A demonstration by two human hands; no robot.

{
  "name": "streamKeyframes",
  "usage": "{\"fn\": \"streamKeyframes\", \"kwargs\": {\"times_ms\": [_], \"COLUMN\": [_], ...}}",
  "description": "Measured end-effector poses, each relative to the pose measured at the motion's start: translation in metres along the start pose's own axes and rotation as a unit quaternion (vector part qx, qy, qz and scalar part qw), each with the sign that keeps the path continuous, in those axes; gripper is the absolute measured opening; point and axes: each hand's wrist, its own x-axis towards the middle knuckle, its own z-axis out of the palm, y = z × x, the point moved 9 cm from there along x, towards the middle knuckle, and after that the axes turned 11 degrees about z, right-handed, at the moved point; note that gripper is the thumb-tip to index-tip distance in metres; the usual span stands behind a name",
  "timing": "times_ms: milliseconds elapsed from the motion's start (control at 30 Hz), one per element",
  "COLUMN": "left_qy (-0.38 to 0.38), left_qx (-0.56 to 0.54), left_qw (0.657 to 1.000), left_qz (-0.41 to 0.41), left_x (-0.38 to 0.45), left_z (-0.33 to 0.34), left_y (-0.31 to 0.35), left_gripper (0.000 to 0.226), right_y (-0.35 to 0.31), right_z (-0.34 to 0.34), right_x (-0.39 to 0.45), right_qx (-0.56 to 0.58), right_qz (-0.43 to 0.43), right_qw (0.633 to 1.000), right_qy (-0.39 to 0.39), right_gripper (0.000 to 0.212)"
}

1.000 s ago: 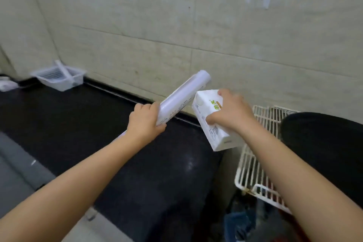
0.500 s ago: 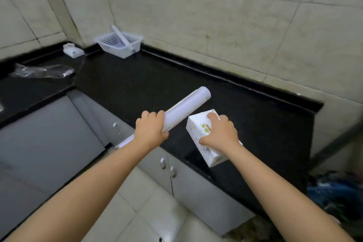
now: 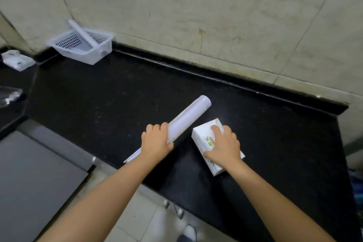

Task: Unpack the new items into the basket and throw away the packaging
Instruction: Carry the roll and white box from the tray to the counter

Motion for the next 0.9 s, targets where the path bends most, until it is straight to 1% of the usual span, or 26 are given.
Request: {"fn": "streamKeyframes", "kwargs": {"times_ms": [200,400,600,700,767,900], "left_qy": [-0.048,-0.092,-0.117,-0.116,-0.120,-0.136], "left_qx": [-0.013,-0.018,-0.028,-0.072,-0.108,-0.152], "left_qw": [0.999,0.993,0.986,0.986,0.985,0.978], "left_qz": [0.018,0.073,0.112,0.092,0.065,0.040], "left_x": [0.065,0.150,0.211,0.232,0.238,0.241], "left_z": [0.013,0.027,0.035,0.037,0.040,0.052], "left_y": [-0.019,-0.022,-0.022,-0.023,-0.024,-0.025], "left_gripper": [0.052,0.051,0.048,0.046,0.045,0.050], "right_y": [-0.008,-0.013,-0.025,-0.027,-0.026,-0.028], "right_z": [0.005,0.009,-0.009,-0.019,-0.021,-0.009], "right_x": [0.051,0.101,0.141,0.159,0.169,0.179], "right_qx": [0.008,0.022,0.038,0.056,0.070,0.067], "right_qz": [0.061,0.153,0.234,0.283,0.315,0.344], "right_qw": [0.998,0.988,0.969,0.952,0.940,0.931], "right_qy": [0.010,0.019,0.072,0.102,0.113,0.106], "right_gripper": [0.078,0.078,0.074,0.070,0.072,0.074]}}
